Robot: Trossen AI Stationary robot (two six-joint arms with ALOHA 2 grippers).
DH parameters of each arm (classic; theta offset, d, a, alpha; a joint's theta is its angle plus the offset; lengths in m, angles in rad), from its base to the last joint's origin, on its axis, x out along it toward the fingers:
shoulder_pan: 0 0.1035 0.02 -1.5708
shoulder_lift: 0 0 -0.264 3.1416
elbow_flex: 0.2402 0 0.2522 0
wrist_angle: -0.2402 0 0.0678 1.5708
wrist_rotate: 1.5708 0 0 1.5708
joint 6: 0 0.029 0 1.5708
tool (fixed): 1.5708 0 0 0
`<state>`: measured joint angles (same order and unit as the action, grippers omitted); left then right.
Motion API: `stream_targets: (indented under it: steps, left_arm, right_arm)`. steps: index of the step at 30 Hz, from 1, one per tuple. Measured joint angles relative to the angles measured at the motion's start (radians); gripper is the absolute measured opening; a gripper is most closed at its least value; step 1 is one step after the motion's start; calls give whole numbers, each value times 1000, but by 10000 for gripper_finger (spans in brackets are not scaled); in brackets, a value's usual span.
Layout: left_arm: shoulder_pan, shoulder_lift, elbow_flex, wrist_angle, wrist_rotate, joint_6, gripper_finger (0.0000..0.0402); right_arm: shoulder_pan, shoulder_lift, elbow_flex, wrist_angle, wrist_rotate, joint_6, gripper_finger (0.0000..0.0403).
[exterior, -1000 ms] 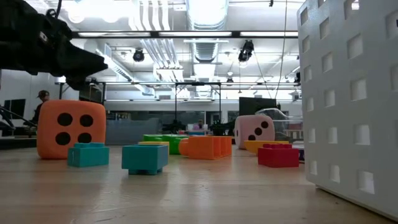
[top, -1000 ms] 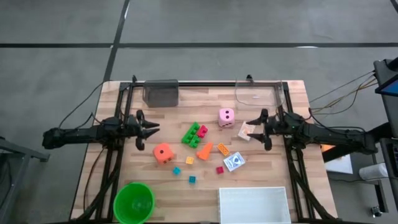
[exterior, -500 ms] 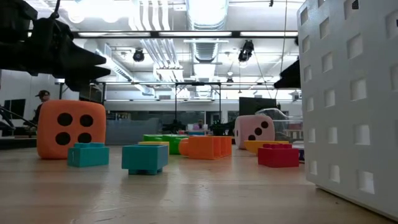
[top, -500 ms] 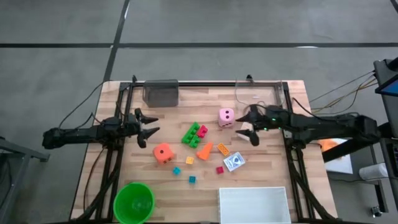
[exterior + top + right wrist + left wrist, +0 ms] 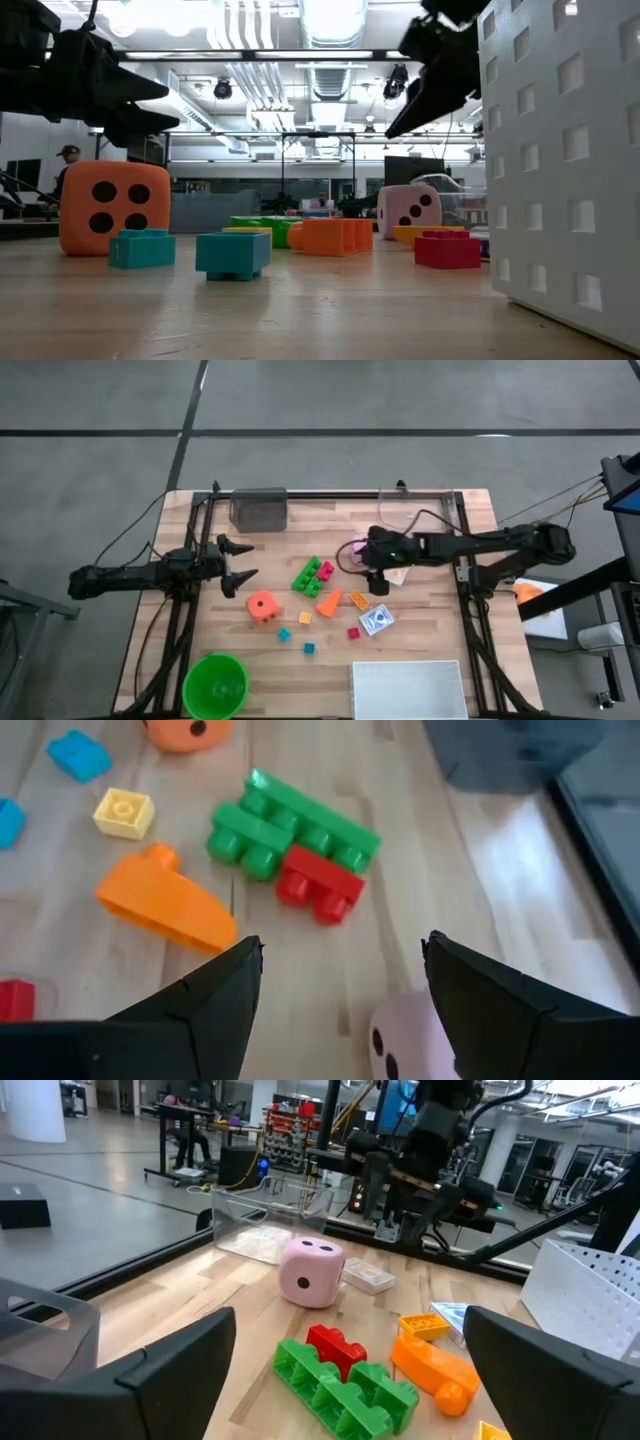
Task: Pick & Place Toys
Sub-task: Put the pink dice into the transparent bin
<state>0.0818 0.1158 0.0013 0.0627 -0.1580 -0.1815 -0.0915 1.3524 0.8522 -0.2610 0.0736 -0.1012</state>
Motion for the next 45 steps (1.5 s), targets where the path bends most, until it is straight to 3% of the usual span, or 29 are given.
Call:
stream_targets:
  steps: [10,16,20,25,28,35,45]
  left_arm:
    - [0,0,0,0,0,25,395]
    - [0,-1,0,-1,0,28,395]
    - [0,-1,0,-4,-9,27,395]
    - [0,-1,0,-12,-29,24,395]
    - [0,4,0,-17,-26,24,395]
    - [0,20,0,-20,-25,24,395]
    - [0,33,0,-19,-25,24,395]
  right_arm:
    - [0,233,305,-413,-6,-8,275]
    - [0,311,395,-488,-5,-26,275]
    - [7,293,376,-387,-116,-37,275]
    - [40,220,299,-54,-345,-34,275]
    - [55,193,259,121,-428,-27,275]
    - [71,171,238,311,-461,13,275]
    - [74,174,273,313,-461,54,275]
